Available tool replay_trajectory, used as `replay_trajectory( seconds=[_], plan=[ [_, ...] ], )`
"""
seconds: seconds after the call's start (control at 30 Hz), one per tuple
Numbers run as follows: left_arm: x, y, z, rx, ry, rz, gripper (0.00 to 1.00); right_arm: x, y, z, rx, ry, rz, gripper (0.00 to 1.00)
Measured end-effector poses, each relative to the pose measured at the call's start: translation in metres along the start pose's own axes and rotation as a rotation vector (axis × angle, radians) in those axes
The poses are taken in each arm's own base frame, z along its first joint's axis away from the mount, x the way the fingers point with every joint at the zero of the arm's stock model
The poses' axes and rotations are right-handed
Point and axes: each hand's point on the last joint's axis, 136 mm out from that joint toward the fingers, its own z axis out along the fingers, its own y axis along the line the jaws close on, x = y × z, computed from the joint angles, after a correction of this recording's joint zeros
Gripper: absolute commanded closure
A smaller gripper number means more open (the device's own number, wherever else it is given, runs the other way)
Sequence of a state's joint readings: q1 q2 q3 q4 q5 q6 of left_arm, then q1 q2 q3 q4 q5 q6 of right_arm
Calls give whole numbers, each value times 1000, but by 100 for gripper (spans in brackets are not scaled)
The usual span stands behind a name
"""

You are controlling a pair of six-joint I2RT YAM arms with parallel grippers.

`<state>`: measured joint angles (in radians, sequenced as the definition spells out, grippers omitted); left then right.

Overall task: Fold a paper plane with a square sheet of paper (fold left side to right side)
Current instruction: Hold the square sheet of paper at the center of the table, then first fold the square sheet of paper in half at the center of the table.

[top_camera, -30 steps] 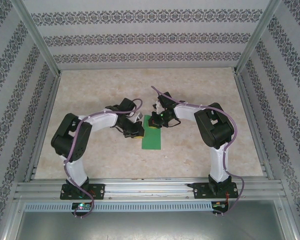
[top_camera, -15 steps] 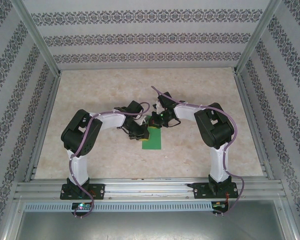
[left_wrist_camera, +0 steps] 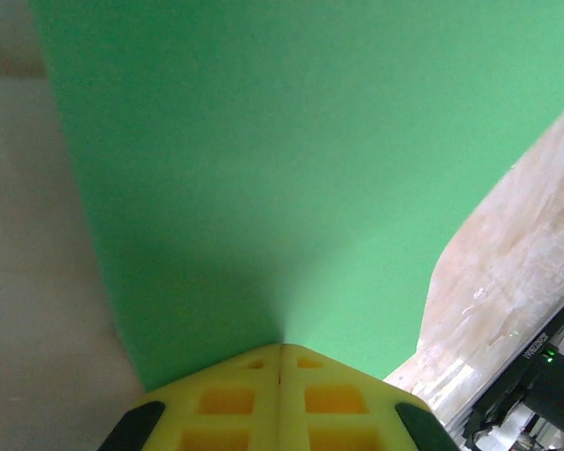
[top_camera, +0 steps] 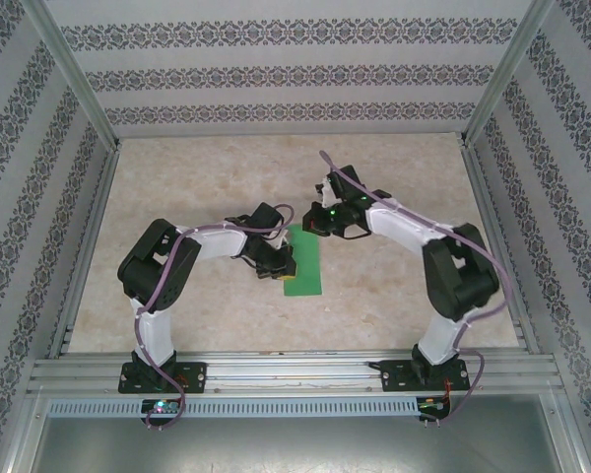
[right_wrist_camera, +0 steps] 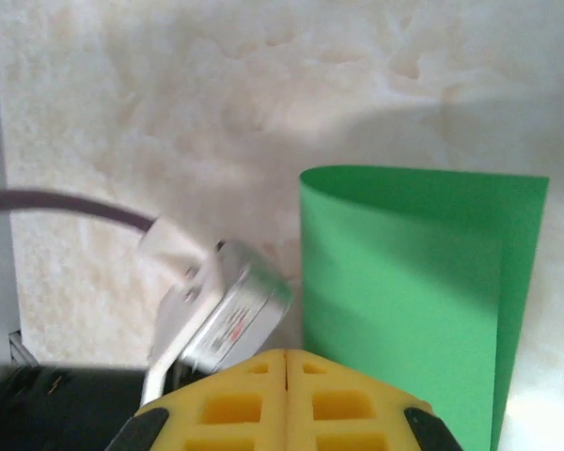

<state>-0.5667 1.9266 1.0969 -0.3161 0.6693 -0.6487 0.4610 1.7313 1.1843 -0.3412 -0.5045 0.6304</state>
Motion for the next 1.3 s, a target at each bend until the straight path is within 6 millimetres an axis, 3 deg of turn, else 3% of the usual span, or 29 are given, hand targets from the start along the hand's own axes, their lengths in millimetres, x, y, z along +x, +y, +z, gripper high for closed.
replay_trajectory(
  seconds=[0.1,0.17,0.33,0.5,0.67,1.0,1.3],
  plan=[
    [0,-1,0,2,-8,-16,95,23,-3,-14,2,6,11,100],
    [0,-1,0,2,-12,-28,95,43,-11,-14,19,38,32,100],
    [0,-1,1,-2,-18,-42,95,97,-35,10,94,172,68,100],
    [0,-1,1,-2,-18,-49,95,120,-44,31,139,245,57,100],
    [0,-1,1,-1,-18,-54,94,130,-58,44,185,287,71,100],
    [-5,-5,-1,10,-33,-74,94,128,-60,44,202,284,57,100],
    [-35,-13,-8,32,-115,-41,94,128,-61,44,204,284,41,100]
  ],
)
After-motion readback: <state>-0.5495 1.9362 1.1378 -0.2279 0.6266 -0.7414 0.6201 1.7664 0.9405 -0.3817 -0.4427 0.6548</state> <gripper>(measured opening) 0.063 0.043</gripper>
